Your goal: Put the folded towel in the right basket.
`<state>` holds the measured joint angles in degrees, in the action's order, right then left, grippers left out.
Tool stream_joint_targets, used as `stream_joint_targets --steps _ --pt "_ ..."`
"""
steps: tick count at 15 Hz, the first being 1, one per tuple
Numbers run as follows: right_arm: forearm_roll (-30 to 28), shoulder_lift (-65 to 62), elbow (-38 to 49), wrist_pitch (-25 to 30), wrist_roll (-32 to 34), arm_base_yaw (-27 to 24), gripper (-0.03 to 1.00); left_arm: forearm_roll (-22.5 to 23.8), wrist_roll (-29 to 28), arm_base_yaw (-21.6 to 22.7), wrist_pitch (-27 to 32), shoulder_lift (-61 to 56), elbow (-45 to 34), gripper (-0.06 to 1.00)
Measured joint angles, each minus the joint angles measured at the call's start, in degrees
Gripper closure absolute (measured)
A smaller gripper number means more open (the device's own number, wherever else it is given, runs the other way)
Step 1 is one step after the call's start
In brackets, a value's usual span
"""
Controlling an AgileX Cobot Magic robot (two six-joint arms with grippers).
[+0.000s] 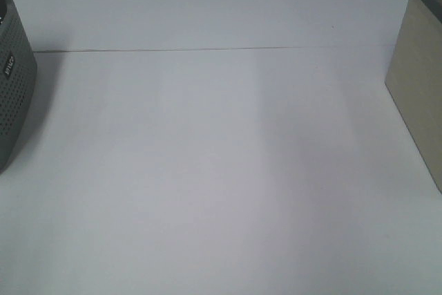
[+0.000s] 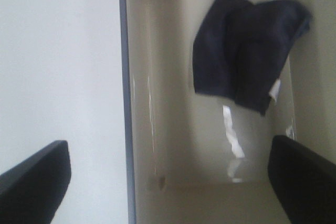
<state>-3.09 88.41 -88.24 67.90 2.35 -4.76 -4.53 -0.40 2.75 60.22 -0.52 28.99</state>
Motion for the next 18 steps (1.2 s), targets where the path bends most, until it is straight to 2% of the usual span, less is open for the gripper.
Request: stream_joint_targets --steps 1,2,3,5,7,9,14,15,18 --pt "-0.17 -8.37 8.88 -2.75 -0.86 0.00 -0.01 0.00 0.00 0.00 0.00 0.00 0.00 -0.05" --pt "0.97 -21.08 21.83 -6.59 -2.35 0.00 -0.01 0.00 0.00 0.00 0.00 0.00 0.00 -0.05" --pt "1.55 -28.99 28.76 -7.73 -2.98 0.00 -0.01 0.00 0.00 0.00 0.00 0.00 0.00 -0.05" --pt "2.41 -44.35 40.05 -8.02 -2.92 0.00 -0.01 0.00 0.00 0.00 0.00 0.00 0.00 -0.05" --pt "2.46 -58.38 47.78 -7.85 -2.92 0.00 -0.01 0.00 0.00 0.00 0.00 0.00 0.00 -0.05" --pt "2.46 -69.10 53.23 -7.85 -3.61 0.00 -0.01 -0.06 0.00 0.00 0.00 0.00 0.00 -0.05" --pt "3.09 -80.56 60.45 -6.99 -4.35 4.64 -0.01 -0.06 0.00 0.00 0.00 0.00 0.00 -0.05" --pt "2.69 -86.34 61.25 -6.07 -4.35 4.93 -0.01 -0.11 0.00 0.00 0.00 0.00 0.00 -0.05" --pt "2.23 -88.64 62.11 -4.76 -4.35 4.93 -0.01 -0.11 0.00 0.00 0.00 0.00 0.00 -0.05"
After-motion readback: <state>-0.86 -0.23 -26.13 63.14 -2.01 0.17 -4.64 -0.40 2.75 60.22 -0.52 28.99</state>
